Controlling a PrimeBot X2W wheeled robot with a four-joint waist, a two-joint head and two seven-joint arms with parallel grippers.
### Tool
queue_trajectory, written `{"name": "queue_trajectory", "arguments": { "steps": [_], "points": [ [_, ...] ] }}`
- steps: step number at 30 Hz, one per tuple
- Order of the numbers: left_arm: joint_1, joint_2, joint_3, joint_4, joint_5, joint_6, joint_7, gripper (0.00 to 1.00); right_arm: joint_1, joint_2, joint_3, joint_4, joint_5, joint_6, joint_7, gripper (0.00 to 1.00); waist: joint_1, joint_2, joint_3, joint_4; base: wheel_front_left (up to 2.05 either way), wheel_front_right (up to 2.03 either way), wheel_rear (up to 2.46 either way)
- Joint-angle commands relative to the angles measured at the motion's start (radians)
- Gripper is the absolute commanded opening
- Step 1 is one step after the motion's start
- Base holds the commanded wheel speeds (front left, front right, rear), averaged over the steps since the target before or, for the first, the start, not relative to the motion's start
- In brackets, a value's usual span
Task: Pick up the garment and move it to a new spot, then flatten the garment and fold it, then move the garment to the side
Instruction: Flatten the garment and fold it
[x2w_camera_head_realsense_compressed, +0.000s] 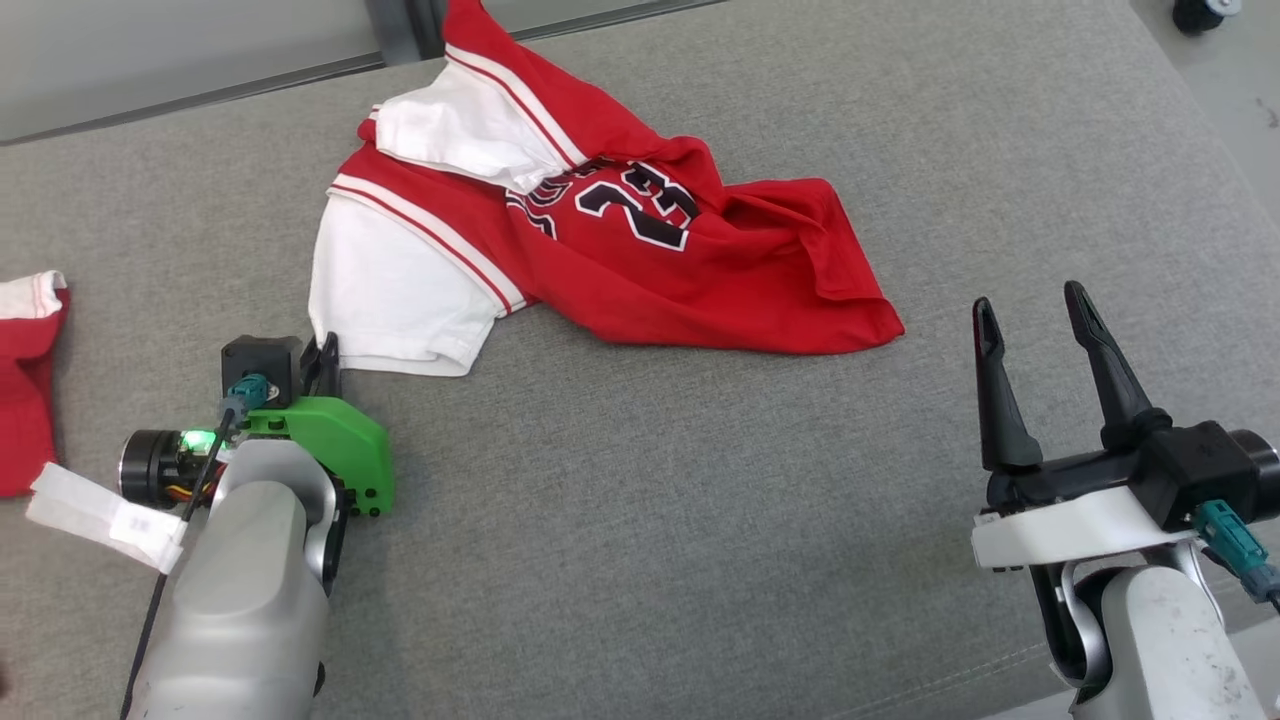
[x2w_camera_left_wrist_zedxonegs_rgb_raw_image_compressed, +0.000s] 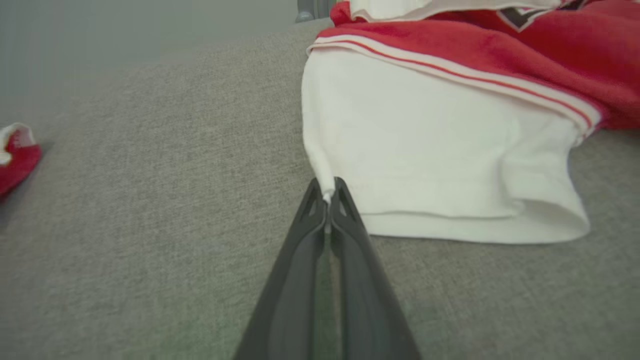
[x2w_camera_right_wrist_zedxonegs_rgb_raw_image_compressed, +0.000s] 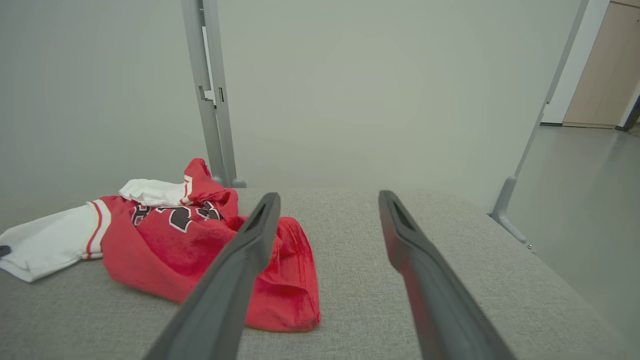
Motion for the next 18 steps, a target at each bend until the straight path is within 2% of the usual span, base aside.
{"name": "queue_trajectory", "arguments": {
  "steps": [1, 7, 13, 18],
  "points": [
    [0.006, -0.006, 0.0, -0.006, -0.008, 0.0, -0.017, 0.0, 0.003, 0.0, -0.011, 0.021, -0.01, -0.001, -0.003, 1.0, 0.0, 0.0, -0.019, 0.025, 0.0, 0.0, 0.0],
    [0.067, -0.04, 0.015, -0.121, -0.038, 0.012, -0.052, 0.0, 0.009, 0.001, -0.074, 0.172, -0.022, -0.001, -0.003, 1.0, 0.0, 0.0, -0.059, 0.105, 0.0, 0.0, 0.0],
    [0.203, -0.062, 0.013, -0.382, -0.054, 0.018, -0.05, 0.0, -0.023, 0.001, -0.142, 0.34, -0.021, -0.001, -0.004, 1.0, 0.0, 0.0, -0.083, 0.188, 0.0, 0.0, 0.0],
    [0.3, -0.07, -0.021, -0.516, -0.066, 0.036, -0.051, 0.0, -0.074, -0.001, -0.17, 0.499, 0.041, -0.001, -0.003, 1.0, 0.0, 0.0, -0.089, 0.235, 0.0, 0.0, 0.0]
  ]
}}
